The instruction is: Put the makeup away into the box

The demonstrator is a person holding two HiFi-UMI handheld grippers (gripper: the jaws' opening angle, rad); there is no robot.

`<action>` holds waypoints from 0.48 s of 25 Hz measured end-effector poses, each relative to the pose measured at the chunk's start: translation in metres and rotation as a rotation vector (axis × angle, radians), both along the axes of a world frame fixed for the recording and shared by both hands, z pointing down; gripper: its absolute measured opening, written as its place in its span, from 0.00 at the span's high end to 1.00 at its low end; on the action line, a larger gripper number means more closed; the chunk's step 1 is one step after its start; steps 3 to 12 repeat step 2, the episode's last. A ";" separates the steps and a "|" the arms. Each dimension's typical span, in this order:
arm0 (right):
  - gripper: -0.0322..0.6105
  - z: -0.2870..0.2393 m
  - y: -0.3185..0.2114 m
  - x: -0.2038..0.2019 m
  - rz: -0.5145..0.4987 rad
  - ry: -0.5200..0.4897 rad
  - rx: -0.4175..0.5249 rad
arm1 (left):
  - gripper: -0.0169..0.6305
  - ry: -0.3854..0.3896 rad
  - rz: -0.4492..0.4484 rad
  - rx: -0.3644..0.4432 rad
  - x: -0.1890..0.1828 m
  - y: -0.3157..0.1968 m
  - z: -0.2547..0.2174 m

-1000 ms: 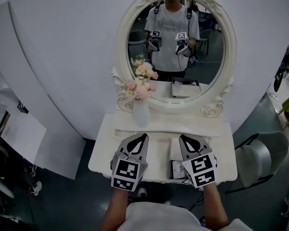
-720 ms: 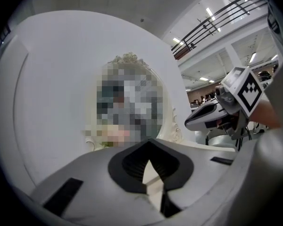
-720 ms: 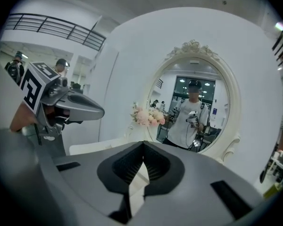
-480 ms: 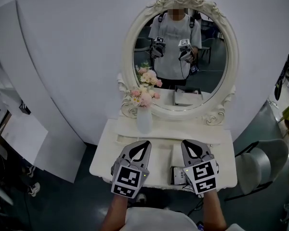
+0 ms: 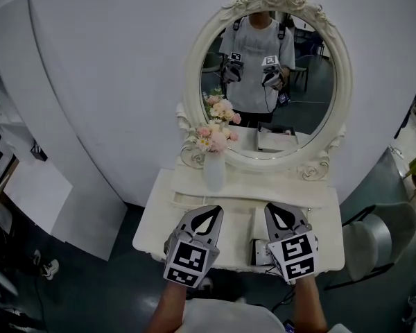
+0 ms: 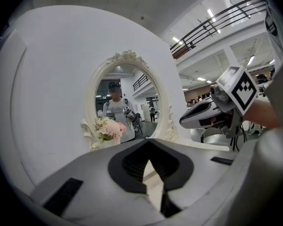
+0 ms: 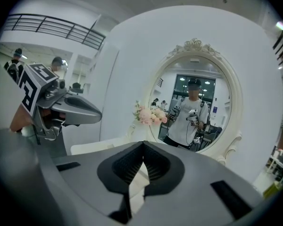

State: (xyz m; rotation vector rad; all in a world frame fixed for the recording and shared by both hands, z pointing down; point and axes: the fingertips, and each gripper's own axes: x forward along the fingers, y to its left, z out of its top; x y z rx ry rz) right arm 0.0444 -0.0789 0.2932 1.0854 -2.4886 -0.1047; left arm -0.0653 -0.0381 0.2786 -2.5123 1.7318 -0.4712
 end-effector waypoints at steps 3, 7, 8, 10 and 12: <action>0.95 0.001 0.000 -0.003 0.005 -0.005 0.000 | 0.96 -0.001 0.003 -0.001 -0.003 0.001 0.001; 0.95 0.001 0.000 -0.003 0.005 -0.005 0.000 | 0.96 -0.001 0.003 -0.001 -0.003 0.001 0.001; 0.95 0.001 0.000 -0.003 0.005 -0.005 0.000 | 0.96 -0.001 0.003 -0.001 -0.003 0.001 0.001; 0.95 0.001 0.000 -0.003 0.005 -0.005 0.000 | 0.96 -0.001 0.003 -0.001 -0.003 0.001 0.001; 0.95 0.001 0.000 -0.003 0.005 -0.005 0.000 | 0.96 -0.001 0.003 -0.001 -0.003 0.001 0.001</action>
